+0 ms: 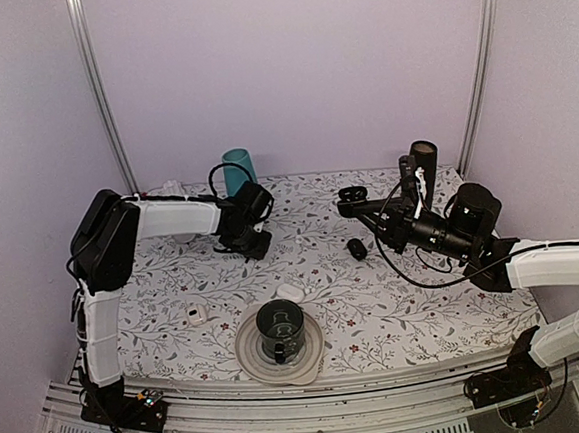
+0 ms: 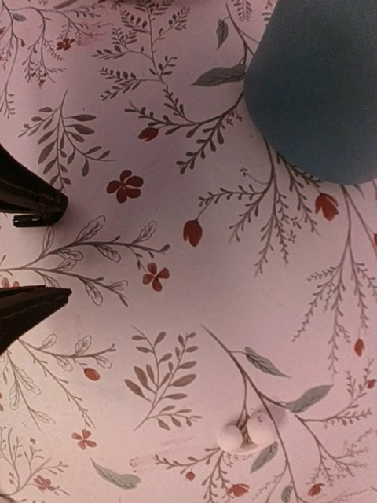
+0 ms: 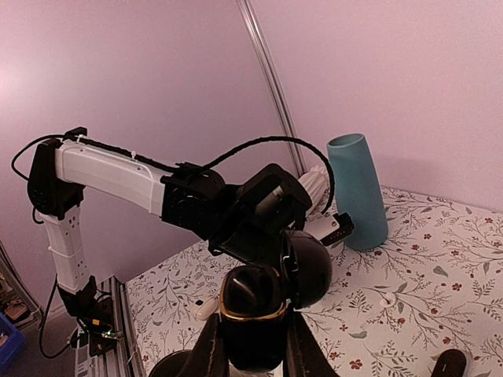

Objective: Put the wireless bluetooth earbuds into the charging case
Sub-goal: Adjust the left earbud at the center of the board.

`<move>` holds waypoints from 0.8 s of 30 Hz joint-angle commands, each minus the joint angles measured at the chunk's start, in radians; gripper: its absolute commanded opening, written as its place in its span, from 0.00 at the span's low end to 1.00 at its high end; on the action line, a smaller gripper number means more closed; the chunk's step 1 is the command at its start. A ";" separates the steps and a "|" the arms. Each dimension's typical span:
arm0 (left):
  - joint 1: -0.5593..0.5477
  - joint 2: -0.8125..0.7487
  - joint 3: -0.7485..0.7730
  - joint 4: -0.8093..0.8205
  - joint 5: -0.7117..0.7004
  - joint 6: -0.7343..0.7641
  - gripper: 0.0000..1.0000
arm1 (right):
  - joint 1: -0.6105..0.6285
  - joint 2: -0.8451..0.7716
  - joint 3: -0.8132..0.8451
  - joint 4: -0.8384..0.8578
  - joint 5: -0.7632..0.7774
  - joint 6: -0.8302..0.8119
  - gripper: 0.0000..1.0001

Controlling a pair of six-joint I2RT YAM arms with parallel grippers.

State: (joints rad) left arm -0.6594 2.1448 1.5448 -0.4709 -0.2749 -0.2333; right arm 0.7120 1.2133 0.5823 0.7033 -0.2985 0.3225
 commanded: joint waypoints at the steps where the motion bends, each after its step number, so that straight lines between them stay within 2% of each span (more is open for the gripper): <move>1: -0.006 0.040 0.033 -0.038 0.017 -0.013 0.34 | -0.005 -0.017 -0.004 0.003 0.001 0.008 0.03; 24: 0.020 0.003 0.004 -0.034 0.010 -0.023 0.34 | -0.005 -0.010 0.002 -0.001 -0.002 0.006 0.03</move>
State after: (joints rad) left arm -0.6506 2.1788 1.5532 -0.4995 -0.2604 -0.2474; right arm 0.7120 1.2129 0.5823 0.7013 -0.2985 0.3225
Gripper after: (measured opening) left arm 0.336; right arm 0.177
